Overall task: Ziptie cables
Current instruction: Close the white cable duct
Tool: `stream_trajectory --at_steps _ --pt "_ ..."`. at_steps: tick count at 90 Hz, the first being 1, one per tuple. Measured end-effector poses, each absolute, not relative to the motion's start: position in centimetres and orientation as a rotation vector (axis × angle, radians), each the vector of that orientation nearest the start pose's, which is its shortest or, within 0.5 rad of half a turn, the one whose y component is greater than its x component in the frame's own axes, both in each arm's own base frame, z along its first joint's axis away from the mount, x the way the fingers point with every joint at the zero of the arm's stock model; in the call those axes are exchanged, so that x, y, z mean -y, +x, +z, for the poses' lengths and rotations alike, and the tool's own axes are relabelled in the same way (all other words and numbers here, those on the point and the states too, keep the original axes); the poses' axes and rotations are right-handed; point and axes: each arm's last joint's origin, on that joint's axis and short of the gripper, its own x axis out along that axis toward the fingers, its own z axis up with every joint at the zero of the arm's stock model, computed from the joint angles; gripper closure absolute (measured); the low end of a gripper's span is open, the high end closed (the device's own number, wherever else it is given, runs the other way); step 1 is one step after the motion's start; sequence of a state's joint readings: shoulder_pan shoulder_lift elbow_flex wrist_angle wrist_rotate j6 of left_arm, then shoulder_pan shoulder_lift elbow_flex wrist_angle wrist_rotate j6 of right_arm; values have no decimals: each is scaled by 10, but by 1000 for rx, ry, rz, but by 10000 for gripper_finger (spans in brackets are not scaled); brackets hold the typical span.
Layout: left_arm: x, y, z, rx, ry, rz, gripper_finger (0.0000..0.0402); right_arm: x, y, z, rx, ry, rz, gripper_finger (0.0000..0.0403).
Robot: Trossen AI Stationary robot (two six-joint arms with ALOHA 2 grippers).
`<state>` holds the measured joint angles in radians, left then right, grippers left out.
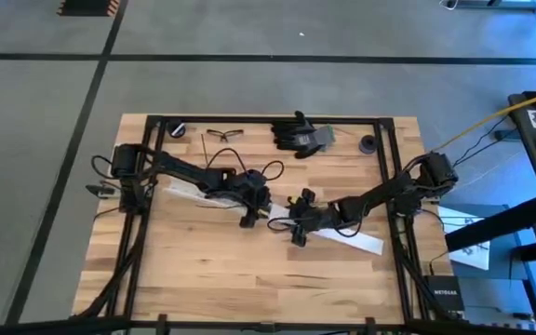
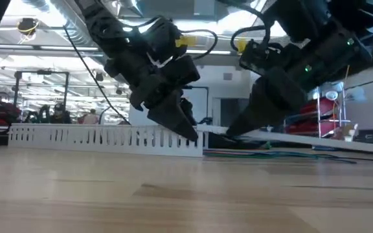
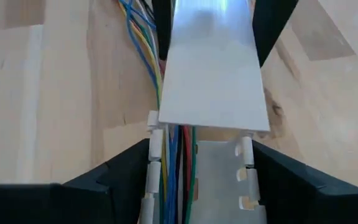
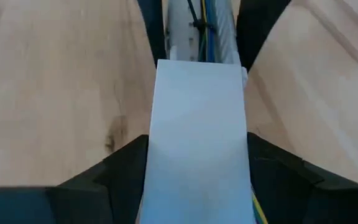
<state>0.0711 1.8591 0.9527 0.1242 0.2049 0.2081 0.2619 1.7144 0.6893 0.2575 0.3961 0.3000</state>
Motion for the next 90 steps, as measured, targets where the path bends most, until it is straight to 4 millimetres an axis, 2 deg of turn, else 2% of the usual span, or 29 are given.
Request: stream_trajectory --at_steps 37,68,90 --pt "-16 361 133 -753 95 -233 167 -61 298 121 -711 46 -267 169" --pt "-13 362 133 -741 100 -252 167 -47 315 138 -861 89 -199 169" --pt "-13 362 133 -741 96 -262 167 -37 329 145 -891 156 -161 169"
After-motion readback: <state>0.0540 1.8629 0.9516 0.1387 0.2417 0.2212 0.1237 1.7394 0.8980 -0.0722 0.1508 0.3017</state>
